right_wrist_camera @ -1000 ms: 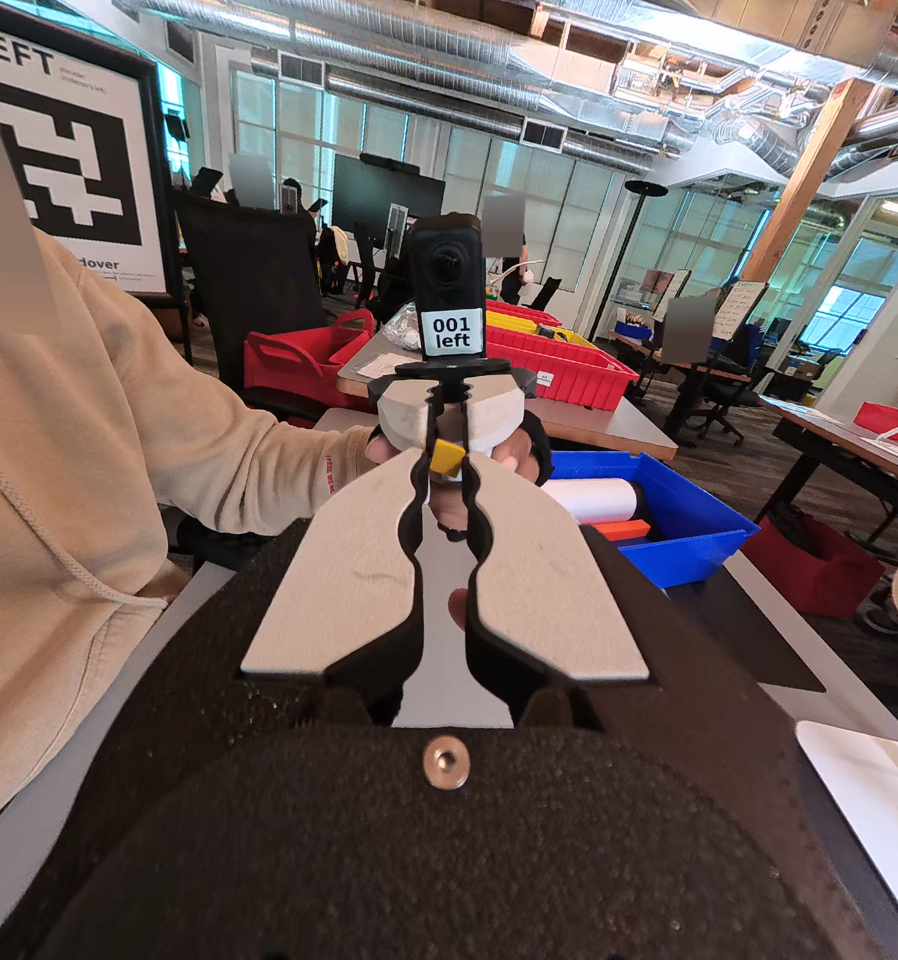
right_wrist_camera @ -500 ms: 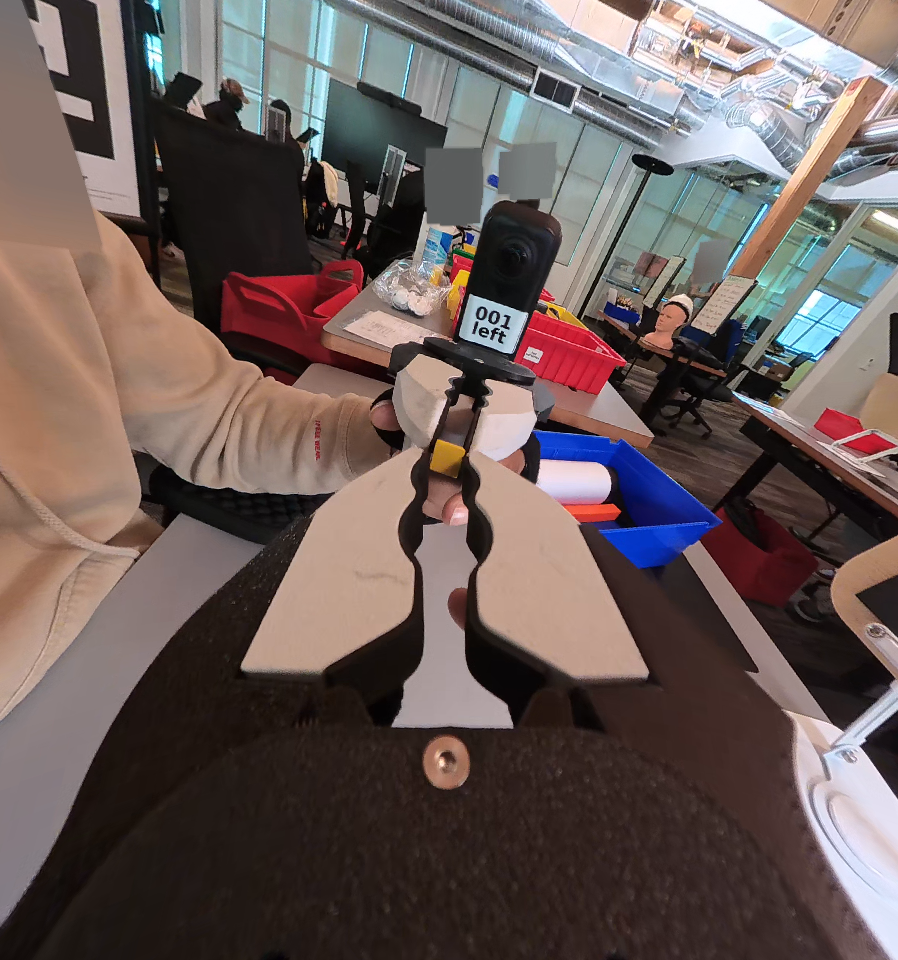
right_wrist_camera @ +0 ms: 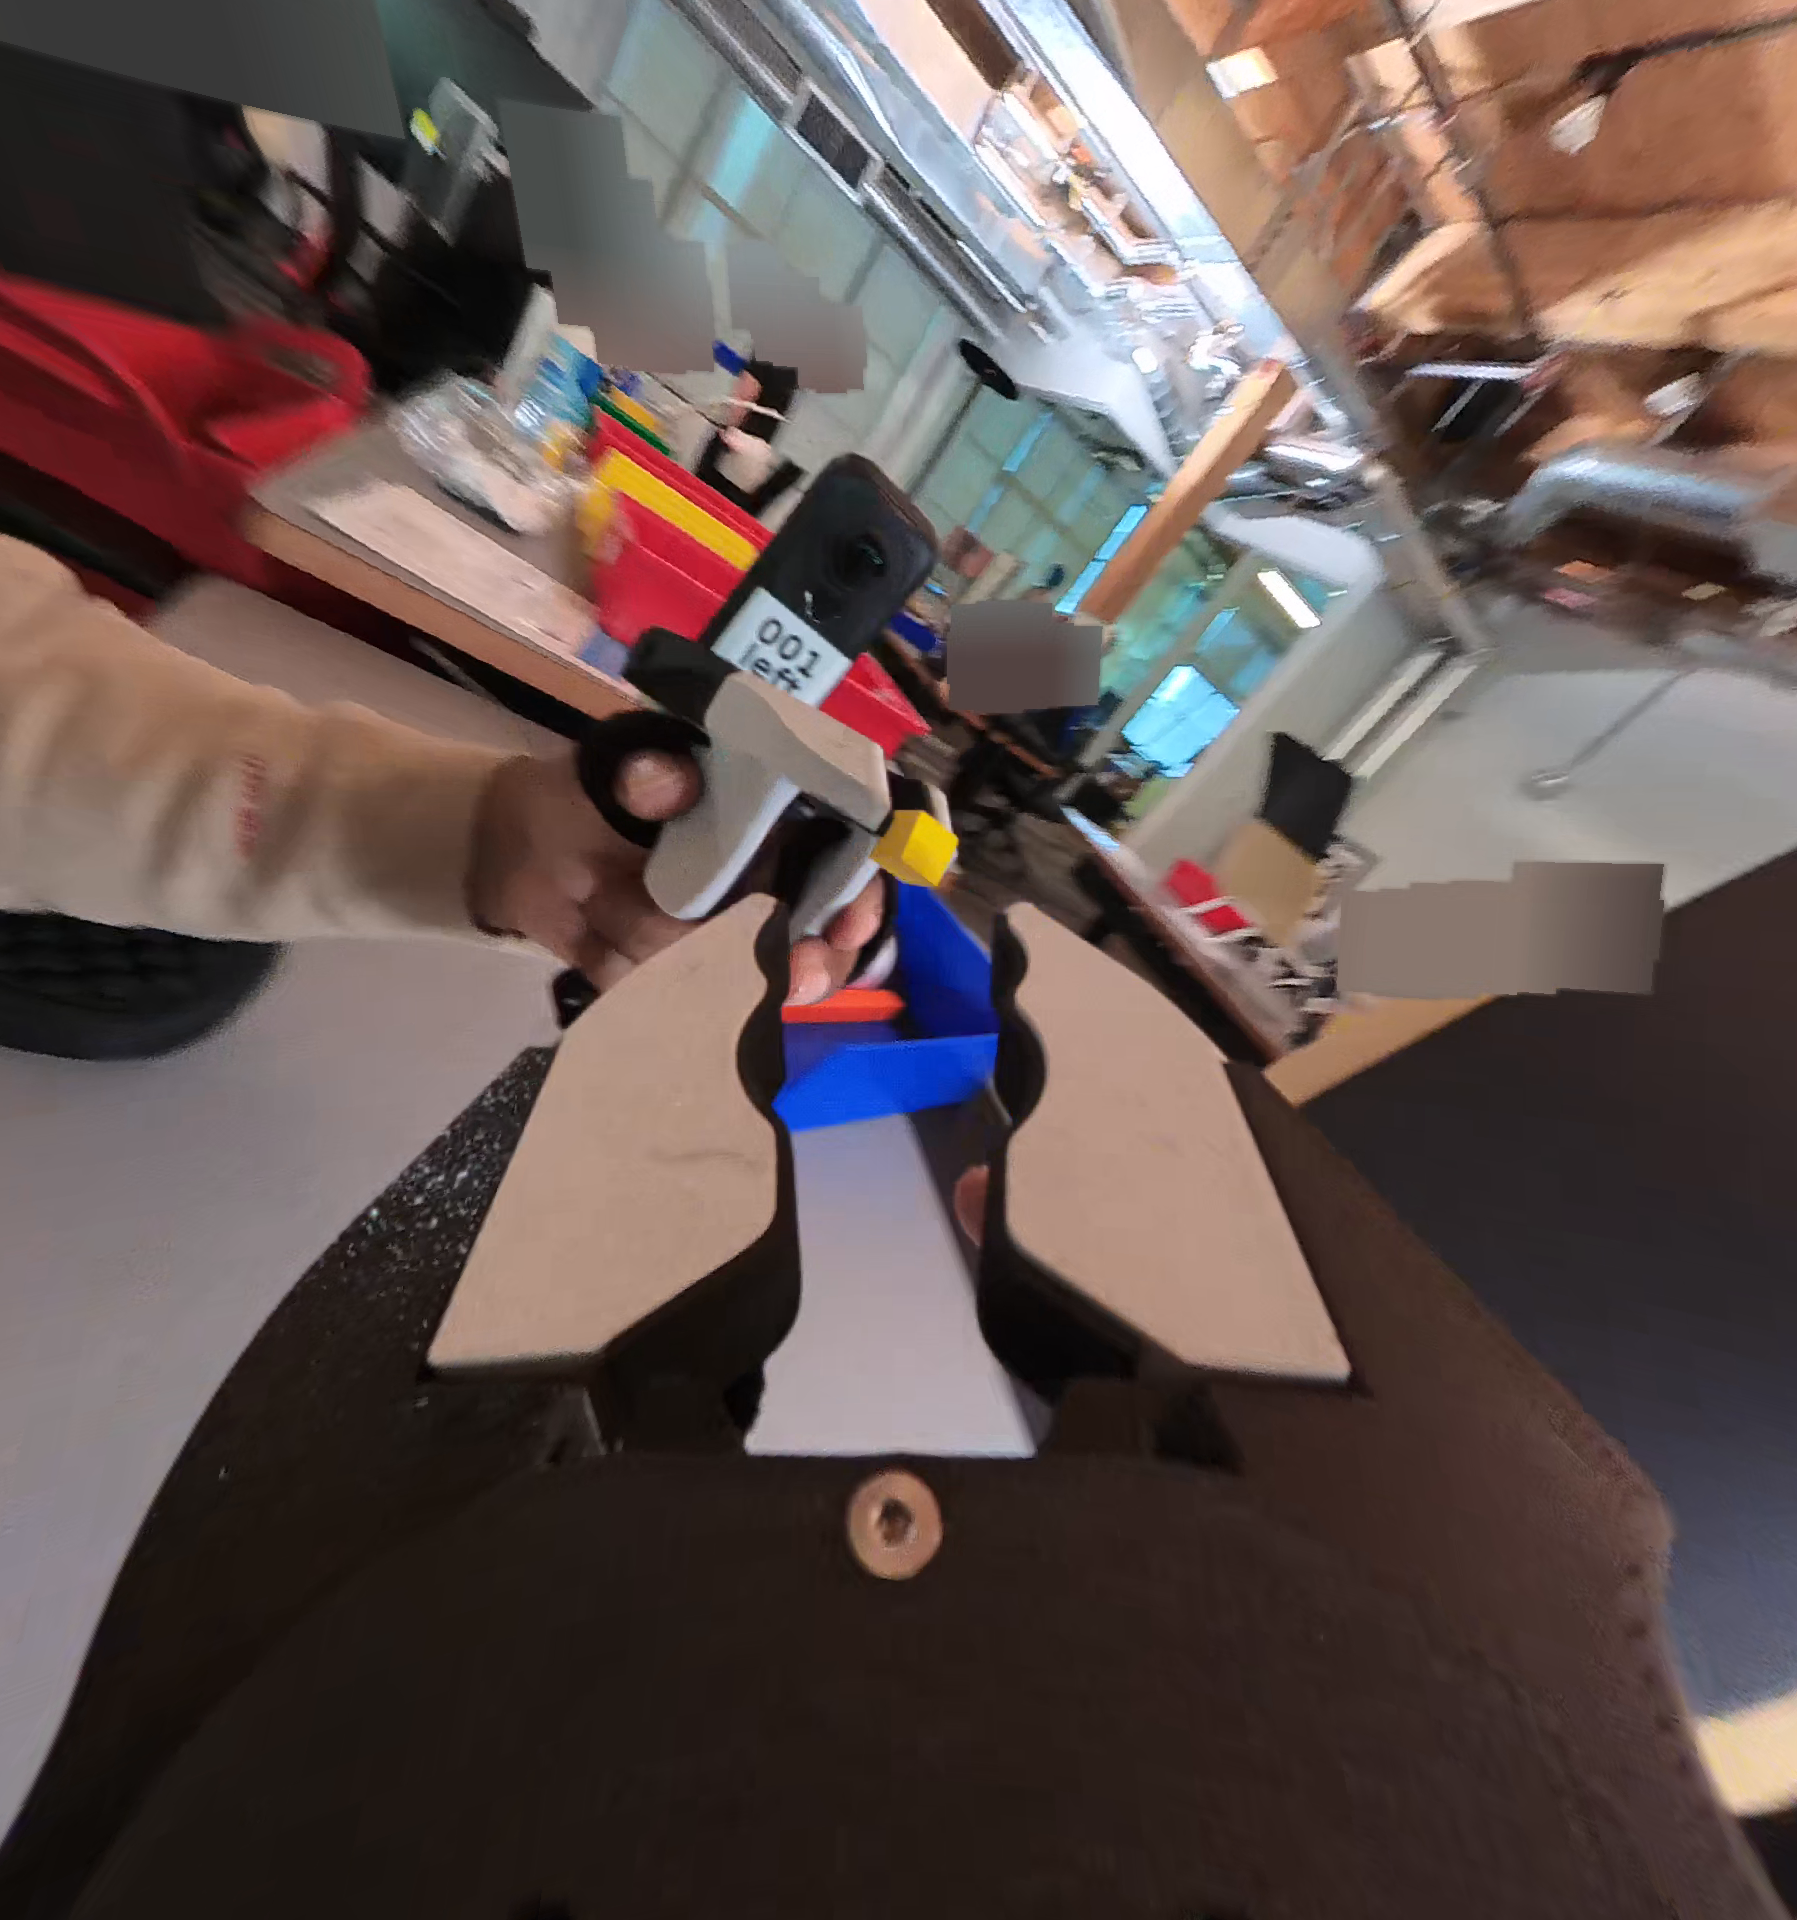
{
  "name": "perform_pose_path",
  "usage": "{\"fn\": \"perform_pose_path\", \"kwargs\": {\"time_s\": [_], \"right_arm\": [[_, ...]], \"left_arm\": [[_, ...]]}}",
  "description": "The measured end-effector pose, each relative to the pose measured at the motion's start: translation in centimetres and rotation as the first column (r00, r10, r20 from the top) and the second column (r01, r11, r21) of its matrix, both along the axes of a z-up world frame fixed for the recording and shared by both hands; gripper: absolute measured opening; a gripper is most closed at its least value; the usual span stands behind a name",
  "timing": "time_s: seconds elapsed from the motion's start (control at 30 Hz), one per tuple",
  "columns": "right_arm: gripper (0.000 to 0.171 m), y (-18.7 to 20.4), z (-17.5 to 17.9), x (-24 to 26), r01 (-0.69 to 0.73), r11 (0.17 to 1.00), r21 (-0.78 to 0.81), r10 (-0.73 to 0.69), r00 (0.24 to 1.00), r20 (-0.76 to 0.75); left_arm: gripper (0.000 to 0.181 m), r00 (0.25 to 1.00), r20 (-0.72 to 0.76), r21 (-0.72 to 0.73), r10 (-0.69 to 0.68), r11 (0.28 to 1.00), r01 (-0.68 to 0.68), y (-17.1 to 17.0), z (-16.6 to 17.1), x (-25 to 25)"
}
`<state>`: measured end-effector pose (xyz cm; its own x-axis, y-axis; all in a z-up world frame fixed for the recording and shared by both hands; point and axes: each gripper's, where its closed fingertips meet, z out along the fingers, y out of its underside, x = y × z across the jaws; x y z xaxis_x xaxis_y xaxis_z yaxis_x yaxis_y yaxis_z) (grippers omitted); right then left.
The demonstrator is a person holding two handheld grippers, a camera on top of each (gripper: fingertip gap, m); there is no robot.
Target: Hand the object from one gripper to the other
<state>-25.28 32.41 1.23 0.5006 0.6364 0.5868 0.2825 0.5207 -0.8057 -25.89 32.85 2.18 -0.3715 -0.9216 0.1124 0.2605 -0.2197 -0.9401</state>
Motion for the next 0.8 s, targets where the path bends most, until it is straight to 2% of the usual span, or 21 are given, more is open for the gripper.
{"fn": "perform_pose_path", "kwargs": {"time_s": [0.13,0.43,0.53,0.7,0.8], "right_arm": [[0.038,0.3,0.0,-0.6,0.111,0.982,0.153,-0.125,0.989,0.083],[0.026,-0.7,0.2,-0.9,0.065,0.985,0.160,-0.079,0.993,0.087],[0.017,-0.8,0.1,-1.0,0.060,0.984,0.169,-0.077,0.993,0.094],[0.016,-0.8,0.1,-1.1,0.056,0.985,0.165,-0.072,0.993,0.092],[0.016,-0.4,0.1,-0.8,0.093,0.980,0.178,-0.114,0.987,0.109]], "left_arm": [[0.010,0.999,0.012,-0.046,-0.044,0.998,0.045,-0.3,0.2,0.0],[0.010,0.991,-0.046,-0.014,-0.122,0.992,0.122,-1.9,-0.8,0.5],[0.010,0.990,-0.049,-0.025,-0.132,0.991,0.130,-2.0,-0.8,0.5],[0.010,0.987,-0.045,-0.046,-0.153,0.987,0.151,-2.0,-0.8,0.5],[0.011,0.994,-0.057,-0.047,-0.093,0.995,0.090,-0.9,-0.9,0.6]]}}
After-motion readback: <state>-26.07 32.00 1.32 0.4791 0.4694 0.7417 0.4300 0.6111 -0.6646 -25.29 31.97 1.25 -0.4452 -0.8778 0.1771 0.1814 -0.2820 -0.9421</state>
